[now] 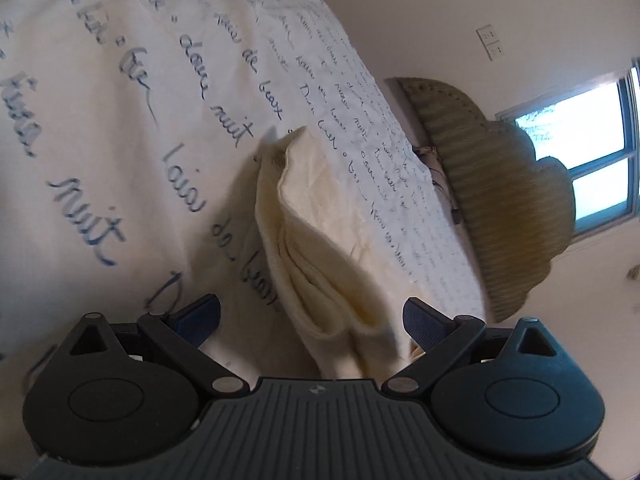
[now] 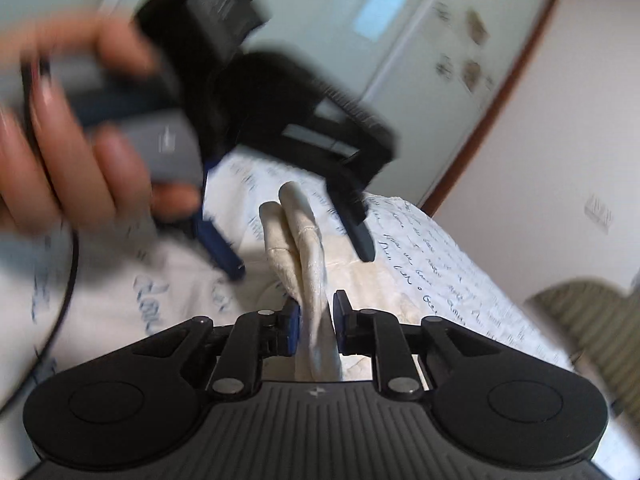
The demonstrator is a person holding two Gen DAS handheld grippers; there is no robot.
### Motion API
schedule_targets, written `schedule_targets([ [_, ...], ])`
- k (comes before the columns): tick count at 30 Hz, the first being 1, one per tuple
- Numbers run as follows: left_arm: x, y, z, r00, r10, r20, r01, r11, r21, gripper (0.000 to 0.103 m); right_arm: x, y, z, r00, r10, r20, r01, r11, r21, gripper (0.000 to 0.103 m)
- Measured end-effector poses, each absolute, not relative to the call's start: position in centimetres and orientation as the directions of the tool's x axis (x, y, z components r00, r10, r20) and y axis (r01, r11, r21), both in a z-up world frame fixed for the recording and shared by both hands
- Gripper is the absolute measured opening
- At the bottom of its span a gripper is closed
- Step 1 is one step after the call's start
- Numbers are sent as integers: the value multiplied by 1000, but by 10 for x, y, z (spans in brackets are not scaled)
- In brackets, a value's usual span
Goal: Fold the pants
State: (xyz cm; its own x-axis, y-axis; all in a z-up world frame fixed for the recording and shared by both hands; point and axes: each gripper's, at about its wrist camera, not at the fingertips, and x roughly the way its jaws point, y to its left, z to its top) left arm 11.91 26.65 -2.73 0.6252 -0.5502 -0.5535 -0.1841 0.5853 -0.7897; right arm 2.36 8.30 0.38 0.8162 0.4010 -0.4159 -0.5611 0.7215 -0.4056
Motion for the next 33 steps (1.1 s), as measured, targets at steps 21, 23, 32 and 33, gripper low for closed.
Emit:
schedule_targets([
  [21, 153, 238, -28, 645, -435, -628, -209, 691, -692, 13, 100, -20, -2, 672, 387, -632, -497, 868, 3, 18],
  [23, 144, 225, -11, 670, -385, -635, -174, 750, -639, 13, 96, -24, -4, 686, 390, -614, -492, 870, 2, 18],
  [32, 109, 159, 48, 737, -351, -578, -38, 831, -554, 13, 88, -48, 43, 741, 524, -421, -498, 848, 180, 19],
  [33, 107, 148, 53, 742, -341, -577, -30, 843, -536, 13, 87, -52, 43, 745, 525, -412, -490, 850, 196, 19],
])
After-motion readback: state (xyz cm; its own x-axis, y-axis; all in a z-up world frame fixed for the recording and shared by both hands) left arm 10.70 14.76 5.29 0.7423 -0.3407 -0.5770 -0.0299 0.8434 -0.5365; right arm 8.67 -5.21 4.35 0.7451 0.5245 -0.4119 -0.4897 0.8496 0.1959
